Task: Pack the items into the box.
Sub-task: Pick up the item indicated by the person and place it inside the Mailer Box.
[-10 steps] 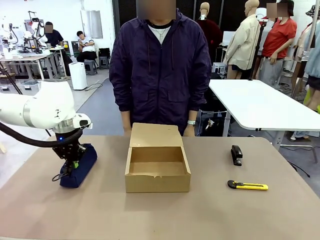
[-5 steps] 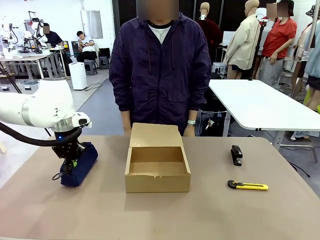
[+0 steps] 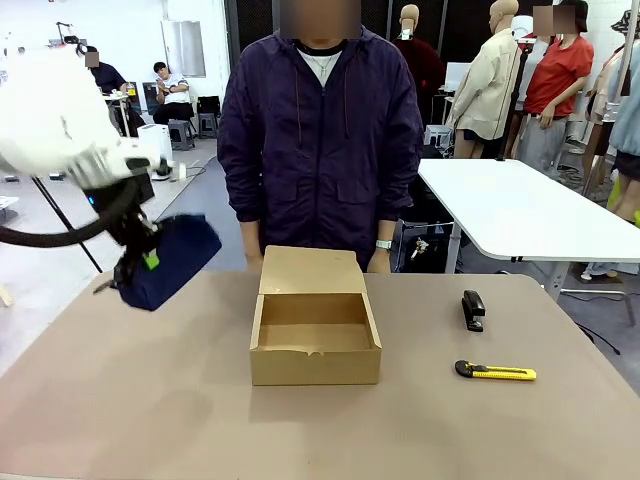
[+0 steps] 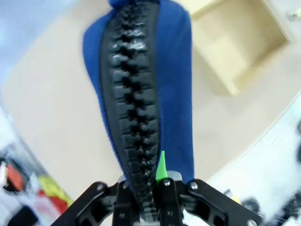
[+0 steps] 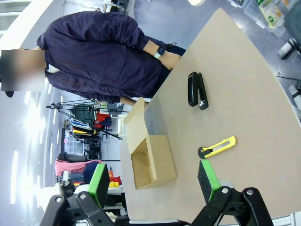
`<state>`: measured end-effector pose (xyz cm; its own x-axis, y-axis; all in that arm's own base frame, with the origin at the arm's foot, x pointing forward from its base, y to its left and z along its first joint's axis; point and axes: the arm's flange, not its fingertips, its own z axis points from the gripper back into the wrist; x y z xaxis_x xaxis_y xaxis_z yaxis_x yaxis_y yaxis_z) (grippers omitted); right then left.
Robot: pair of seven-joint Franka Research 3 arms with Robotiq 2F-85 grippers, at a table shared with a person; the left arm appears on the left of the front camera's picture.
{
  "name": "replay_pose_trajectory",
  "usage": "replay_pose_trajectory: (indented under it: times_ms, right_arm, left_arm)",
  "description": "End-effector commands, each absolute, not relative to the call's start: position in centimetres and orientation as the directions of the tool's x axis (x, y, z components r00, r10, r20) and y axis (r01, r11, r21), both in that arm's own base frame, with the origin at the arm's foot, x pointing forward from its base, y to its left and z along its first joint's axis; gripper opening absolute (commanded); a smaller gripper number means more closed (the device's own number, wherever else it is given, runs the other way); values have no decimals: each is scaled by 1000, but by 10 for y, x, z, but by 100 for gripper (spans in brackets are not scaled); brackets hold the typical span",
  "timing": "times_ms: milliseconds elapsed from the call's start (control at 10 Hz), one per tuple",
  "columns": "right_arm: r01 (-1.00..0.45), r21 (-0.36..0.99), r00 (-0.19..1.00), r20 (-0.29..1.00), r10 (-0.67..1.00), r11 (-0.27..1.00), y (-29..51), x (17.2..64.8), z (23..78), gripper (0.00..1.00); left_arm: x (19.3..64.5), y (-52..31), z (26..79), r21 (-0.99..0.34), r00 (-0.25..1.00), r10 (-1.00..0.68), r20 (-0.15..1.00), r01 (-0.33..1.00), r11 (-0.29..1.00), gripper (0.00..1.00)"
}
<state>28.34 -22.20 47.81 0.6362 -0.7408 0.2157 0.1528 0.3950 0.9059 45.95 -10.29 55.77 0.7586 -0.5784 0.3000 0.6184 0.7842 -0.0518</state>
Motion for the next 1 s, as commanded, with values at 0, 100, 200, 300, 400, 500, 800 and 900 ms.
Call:
replay_pose_trajectory:
  times_ms: [0,100,200,300,400,500,800,900]
  right_arm:
    - [120,912,630,236,-740,392,-223,287,479,100]
    - [120,912,630,236,-740,392,-223,287,479,100]
    - [120,912,630,236,-740,392,-223,287,479,100]
    - [120,912,630,236,-740,392,-223,287,479,100]
    - [120,912,630,236,-740,392,-223,287,479,100]
    - [120,912,630,236,-740,392,-223,287,479,100]
    - [120,912,630,236,-740,392,-223,287,479,100]
    - [120,912,630,236,-740,392,-223,287,479,100]
  left_arm:
    - [428,-90,566,-175,445,-804,394,895,410,0]
    - [410,-91,565,-211,349,-838,420,935,284,0]
    - [398,-89,561,-221,343,-844,413,937,272,0]
    - [418,-108,587,-105,527,-751,399,840,533,0]
    - [418,-108,587,-105,527,-751,399,840,533,0]
    - [418,-108,587,-105,527,-751,399,840,533,0]
    - [419,-160,586,-54,367,-830,419,923,381,0]
    - [431,-206,587,4,300,-885,358,947,322,0]
